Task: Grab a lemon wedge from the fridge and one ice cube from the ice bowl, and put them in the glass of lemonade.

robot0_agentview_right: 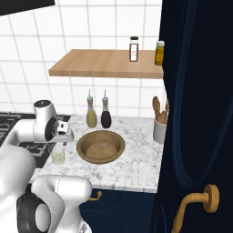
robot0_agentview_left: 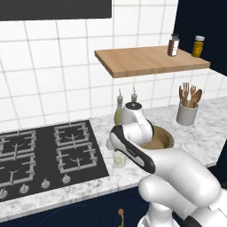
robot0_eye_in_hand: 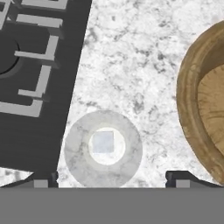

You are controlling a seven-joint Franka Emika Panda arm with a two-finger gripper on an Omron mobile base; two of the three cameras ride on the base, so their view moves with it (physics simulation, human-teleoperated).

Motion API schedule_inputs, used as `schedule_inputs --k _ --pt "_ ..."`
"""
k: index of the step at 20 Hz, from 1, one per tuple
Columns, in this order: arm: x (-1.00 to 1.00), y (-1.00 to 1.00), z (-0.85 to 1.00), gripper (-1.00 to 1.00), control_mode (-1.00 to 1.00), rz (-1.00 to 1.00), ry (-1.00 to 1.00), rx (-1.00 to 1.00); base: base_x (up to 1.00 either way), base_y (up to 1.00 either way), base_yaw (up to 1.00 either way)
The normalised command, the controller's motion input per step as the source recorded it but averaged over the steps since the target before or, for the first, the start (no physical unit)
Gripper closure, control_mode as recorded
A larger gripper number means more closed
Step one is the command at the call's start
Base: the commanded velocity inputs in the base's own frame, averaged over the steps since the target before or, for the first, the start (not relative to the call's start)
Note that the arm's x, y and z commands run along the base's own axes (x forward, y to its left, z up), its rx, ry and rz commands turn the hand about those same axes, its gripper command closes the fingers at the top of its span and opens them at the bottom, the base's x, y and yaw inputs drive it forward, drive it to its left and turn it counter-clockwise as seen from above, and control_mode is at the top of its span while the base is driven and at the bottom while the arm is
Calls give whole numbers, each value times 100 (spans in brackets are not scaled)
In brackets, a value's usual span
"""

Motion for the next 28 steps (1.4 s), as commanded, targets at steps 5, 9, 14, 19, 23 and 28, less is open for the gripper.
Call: schedule_inputs --k 5,9,14,19,23,28 --pt "-35 -36 1 -100 -100 -4 -10 5 0 0 0" --pt "-30 -37 1 -100 -100 -1 -10 6 0 0 0" --pt "-26 -67 5 -100 -100 -7 -10 4 0 0 0" --pt "-45 -56 84 -100 -100 -10 0 0 0 0 0" --pt "-47 -16 98 -100 -100 -11 1 0 0 0 0" --pt "-60 -3 12 -100 -100 -7 -13 0 0 0 0"
